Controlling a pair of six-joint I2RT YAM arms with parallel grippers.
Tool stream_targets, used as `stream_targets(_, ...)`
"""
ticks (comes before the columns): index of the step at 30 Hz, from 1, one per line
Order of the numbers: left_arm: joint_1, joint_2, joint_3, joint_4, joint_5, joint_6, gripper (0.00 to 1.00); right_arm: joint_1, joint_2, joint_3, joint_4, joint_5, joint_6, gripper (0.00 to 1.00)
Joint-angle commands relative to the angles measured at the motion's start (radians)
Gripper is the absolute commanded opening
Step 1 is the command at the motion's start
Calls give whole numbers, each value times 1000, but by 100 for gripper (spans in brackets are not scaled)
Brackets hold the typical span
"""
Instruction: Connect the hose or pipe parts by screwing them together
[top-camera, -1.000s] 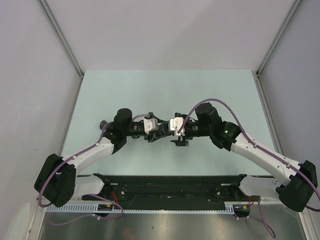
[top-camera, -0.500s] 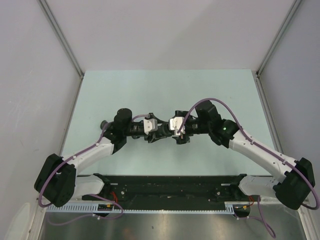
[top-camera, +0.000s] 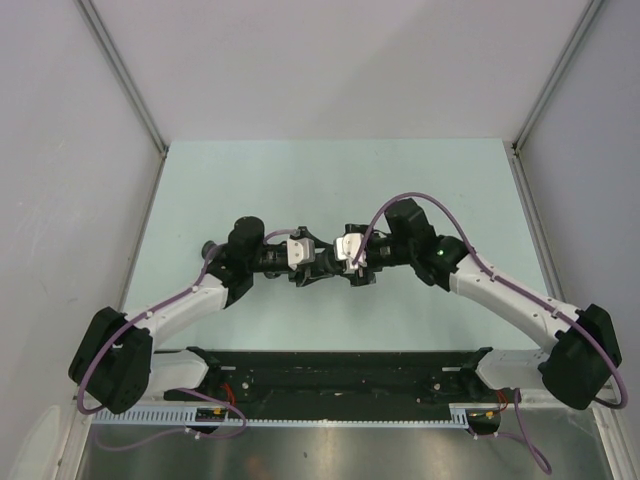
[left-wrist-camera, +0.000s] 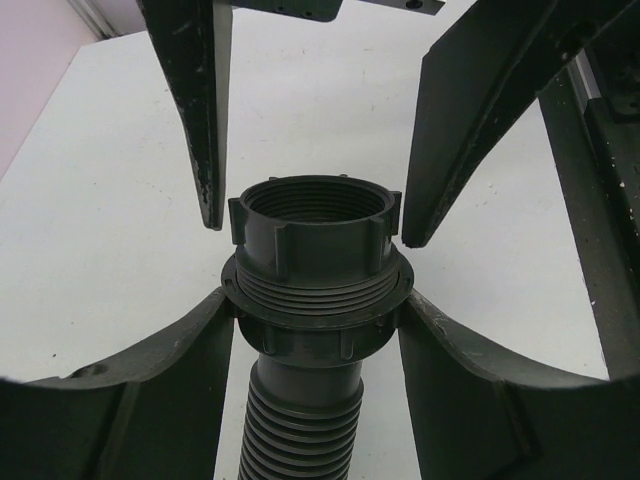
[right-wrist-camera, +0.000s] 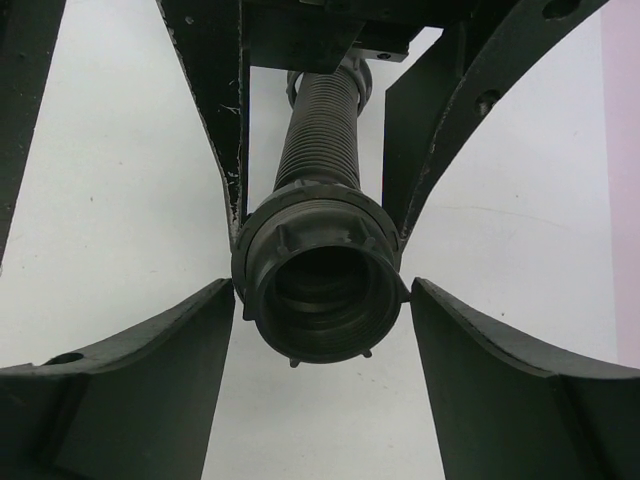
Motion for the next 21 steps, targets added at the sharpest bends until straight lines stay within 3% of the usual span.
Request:
stream_targets(1,-5,-7,38,46,35,18,0,-12,11,35,44,-39,29,72)
stream_targets(4,-5,-13,39,47,8,30,0,-32,19,35,79,-63,136,54)
stream_targets(10,-28,4,41,67,-113,48,0,-48,68,35,205,-79,439,29)
stream_targets(17,-28,50,64,104,-222,32,0,-9,134,38,357,177,986,26)
stream_targets(18,-30,54,64,112,-235,31,0,-11,137,44,354,221,1145,24)
stream_targets(20,-32,57,65,116,-261,36,0,-19,135,50,333,268,1290,22)
stream_targets(21,-33,63,67,118,-269,36,0,-20,131,50,316,353,1480,22)
